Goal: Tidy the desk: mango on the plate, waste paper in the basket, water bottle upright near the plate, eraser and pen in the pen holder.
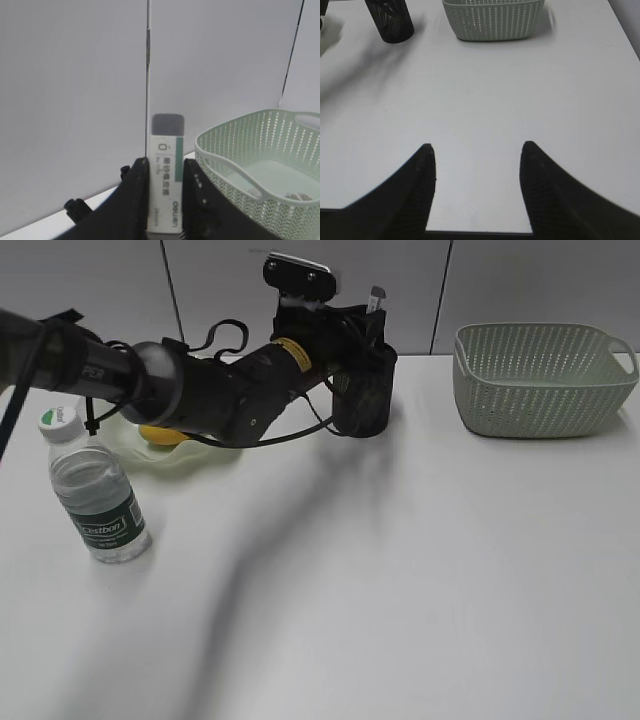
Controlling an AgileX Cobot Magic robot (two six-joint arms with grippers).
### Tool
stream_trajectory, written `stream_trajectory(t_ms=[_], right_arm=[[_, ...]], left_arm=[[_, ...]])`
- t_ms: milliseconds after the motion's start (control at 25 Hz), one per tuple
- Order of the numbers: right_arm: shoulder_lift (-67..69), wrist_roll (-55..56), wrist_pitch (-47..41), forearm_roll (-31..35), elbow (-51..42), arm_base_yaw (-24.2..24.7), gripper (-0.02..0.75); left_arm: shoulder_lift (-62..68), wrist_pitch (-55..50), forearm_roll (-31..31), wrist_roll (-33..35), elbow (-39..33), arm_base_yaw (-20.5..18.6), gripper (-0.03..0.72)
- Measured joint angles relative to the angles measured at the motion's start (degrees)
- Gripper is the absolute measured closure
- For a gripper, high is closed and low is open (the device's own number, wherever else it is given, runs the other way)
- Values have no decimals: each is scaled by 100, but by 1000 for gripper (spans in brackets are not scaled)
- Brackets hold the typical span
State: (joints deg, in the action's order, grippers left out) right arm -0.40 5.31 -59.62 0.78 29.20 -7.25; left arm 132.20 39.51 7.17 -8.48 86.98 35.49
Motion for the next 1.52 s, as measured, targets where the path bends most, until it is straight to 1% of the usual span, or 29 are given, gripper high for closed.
stream_trajectory(t_ms=[120, 200, 280, 360, 480, 600, 680, 800, 920, 1040, 1080, 1160, 1240, 1400, 1520], right_arm=[[0, 0, 0, 0, 0, 0, 302], [0, 0, 0, 0, 0, 0, 302], [0, 0, 0, 0, 0, 0, 302], [0, 0, 0, 0, 0, 0, 302], [0, 0, 0, 0, 0, 0, 302], [0, 0, 0, 0, 0, 0, 302], [0, 0, 0, 0, 0, 0, 302], [0, 0, 0, 0, 0, 0, 302], [0, 0, 0, 0, 0, 0, 302], [0, 0, 0, 0, 0, 0, 302], [0, 0, 0, 0, 0, 0, 302], [0, 0, 0, 0, 0, 0, 302], [0, 0, 0, 0, 0, 0, 302], [0, 0, 0, 0, 0, 0, 302], [0, 0, 0, 0, 0, 0, 302]], left_arm=[[104, 10, -3, 0, 43, -17, 538], [131, 33, -28, 0, 43, -28, 491], [138, 31, -138, 0, 43, -40, 419], [138, 43, -377, 0, 43, -59, 375], [138, 61, -545, 0, 46, -97, 351], [118, 64, -549, 0, 46, -117, 338], [-121, -378, -429, 0, 46, -117, 338], [-890, -2201, -298, 0, 46, -64, 370], [-1679, -4719, -75, 28, 81, -57, 426], [-2287, -6851, 226, 183, 26, -76, 450], [-2522, -7318, 291, 243, -106, -88, 452], [-3068, -7792, 322, 286, -548, -94, 452], [-3800, -8015, 272, 301, -1197, -94, 452], [-5770, -8348, -107, 306, -2760, -94, 452], [-7216, -8816, -177, 306, -3658, -94, 452]])
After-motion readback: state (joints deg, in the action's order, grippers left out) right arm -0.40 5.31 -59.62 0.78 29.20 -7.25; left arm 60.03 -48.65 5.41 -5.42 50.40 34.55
